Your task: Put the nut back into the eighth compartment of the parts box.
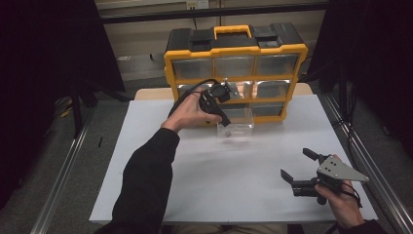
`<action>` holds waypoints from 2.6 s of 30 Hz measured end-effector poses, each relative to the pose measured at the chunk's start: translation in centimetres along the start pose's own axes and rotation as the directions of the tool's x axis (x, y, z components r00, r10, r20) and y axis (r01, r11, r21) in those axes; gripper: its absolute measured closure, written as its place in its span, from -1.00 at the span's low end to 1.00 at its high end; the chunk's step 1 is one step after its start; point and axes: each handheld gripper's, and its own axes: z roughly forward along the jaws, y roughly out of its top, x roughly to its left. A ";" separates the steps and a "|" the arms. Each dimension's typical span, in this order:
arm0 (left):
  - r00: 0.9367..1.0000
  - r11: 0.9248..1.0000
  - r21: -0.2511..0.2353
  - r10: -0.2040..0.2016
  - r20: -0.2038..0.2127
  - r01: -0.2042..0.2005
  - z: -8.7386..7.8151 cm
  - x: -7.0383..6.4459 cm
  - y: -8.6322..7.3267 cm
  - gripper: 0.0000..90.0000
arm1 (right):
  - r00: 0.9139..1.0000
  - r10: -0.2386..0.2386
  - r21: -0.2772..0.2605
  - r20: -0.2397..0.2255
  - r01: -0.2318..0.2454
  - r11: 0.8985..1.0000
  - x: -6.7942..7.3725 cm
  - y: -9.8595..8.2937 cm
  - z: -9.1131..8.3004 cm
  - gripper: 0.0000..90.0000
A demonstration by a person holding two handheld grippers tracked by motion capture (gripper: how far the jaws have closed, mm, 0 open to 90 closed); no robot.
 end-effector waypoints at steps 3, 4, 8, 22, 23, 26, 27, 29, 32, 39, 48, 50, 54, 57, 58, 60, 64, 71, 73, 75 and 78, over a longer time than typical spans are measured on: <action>1.000 1.000 -0.009 -0.018 -0.010 0.018 0.2 0.5 0.0 0.56 | 1.000 -0.001 0.002 0.001 0.001 1.000 0.0 0.0 0.0 -1.00; 1.000 1.000 -0.004 -0.024 -0.015 0.023 0.2 0.7 0.0 0.56 | 1.000 -0.003 0.000 0.001 0.003 1.000 0.0 0.0 0.0 -1.00; 0.999 1.000 0.000 -0.030 -0.022 0.030 0.3 1.2 0.1 0.56 | 1.000 -0.002 0.002 0.000 0.002 1.000 0.0 0.0 0.0 -1.00; 0.996 0.996 0.007 -0.086 -0.033 0.086 2.4 2.5 0.5 0.56 | 1.000 -0.003 0.000 -0.003 0.003 1.000 0.0 0.0 0.0 -1.00; 0.992 0.992 0.005 -0.124 -0.038 0.124 2.7 2.3 0.5 0.56 | 1.000 -0.002 0.000 -0.003 0.002 1.000 0.0 0.0 0.0 -1.00; 0.993 0.993 0.016 -0.116 -0.034 0.117 3.0 2.7 0.5 0.56 | 1.000 -0.002 0.000 -0.002 0.002 1.000 0.0 0.0 0.0 -1.00; 0.994 0.994 0.025 -0.102 -0.048 0.103 3.0 2.8 0.6 0.56 | 1.000 -0.002 0.000 -0.004 0.002 1.000 0.0 0.0 0.0 -1.00; 0.993 0.994 0.030 -0.106 -0.045 0.108 3.3 3.0 0.5 0.56 | 1.000 -0.003 -0.001 -0.004 0.003 1.000 0.0 0.0 0.0 -1.00; 0.993 0.993 0.034 -0.112 -0.046 0.113 3.6 3.2 0.5 0.56 | 1.000 -0.006 0.001 -0.005 0.006 1.000 0.1 0.0 0.0 -1.00; 0.991 0.991 0.052 -0.123 -0.043 0.125 4.5 3.4 0.6 0.56 | 1.000 -0.004 0.001 -0.004 0.004 1.000 0.1 0.0 0.0 -1.00; 0.984 0.982 0.057 -0.176 -0.036 0.178 5.2 3.5 0.4 0.56 | 1.000 -0.006 0.001 -0.005 0.006 1.000 0.1 0.0 0.0 -1.00; 0.992 0.989 0.073 -0.126 -0.031 0.128 5.3 3.8 0.4 0.56 | 1.000 -0.004 0.001 -0.005 0.004 1.000 0.1 0.0 0.0 -1.00; 0.989 0.986 0.081 -0.147 -0.029 0.149 5.6 3.6 0.5 0.56 | 1.000 -0.004 0.001 -0.005 0.004 1.000 0.1 0.0 0.0 -1.00; 0.990 0.987 0.078 -0.139 -0.032 0.142 5.9 3.6 0.5 0.56 | 1.000 -0.005 0.000 -0.004 0.005 1.000 0.1 0.0 0.0 -1.00; 0.992 0.987 0.106 -0.116 -0.040 0.119 5.9 3.8 0.5 0.56 | 1.000 -0.003 0.001 -0.005 0.003 1.000 0.1 0.0 0.0 -1.00; 0.987 0.983 0.088 -0.157 -0.042 0.160 6.2 3.5 0.5 0.56 | 1.000 -0.002 0.001 -0.006 0.002 1.000 0.1 0.0 0.0 -1.00; 0.992 0.985 0.120 -0.116 -0.046 0.121 6.3 3.9 0.5 0.56 | 1.000 -0.004 0.000 -0.007 0.004 1.000 0.1 0.0 0.0 -1.00; 0.990 0.985 0.102 -0.132 -0.054 0.137 6.4 3.6 0.5 0.56 | 1.000 -0.002 0.000 -0.007 0.002 1.000 0.1 0.0 0.0 -1.00; 0.993 0.986 0.124 -0.107 -0.054 0.113 6.3 3.7 0.6 0.55 | 1.000 -0.001 0.000 -0.007 0.001 1.000 0.1 0.0 0.0 -1.00; 0.993 0.986 0.117 -0.110 -0.050 0.116 6.3 3.6 0.5 0.55 | 1.000 -0.004 0.000 -0.008 0.004 1.000 0.1 0.0 0.0 -1.00; 0.989 0.986 0.083 -0.139 -0.047 0.143 6.3 3.5 0.4 0.55 | 1.000 -0.003 0.000 -0.008 0.003 1.000 0.1 0.0 0.0 -1.00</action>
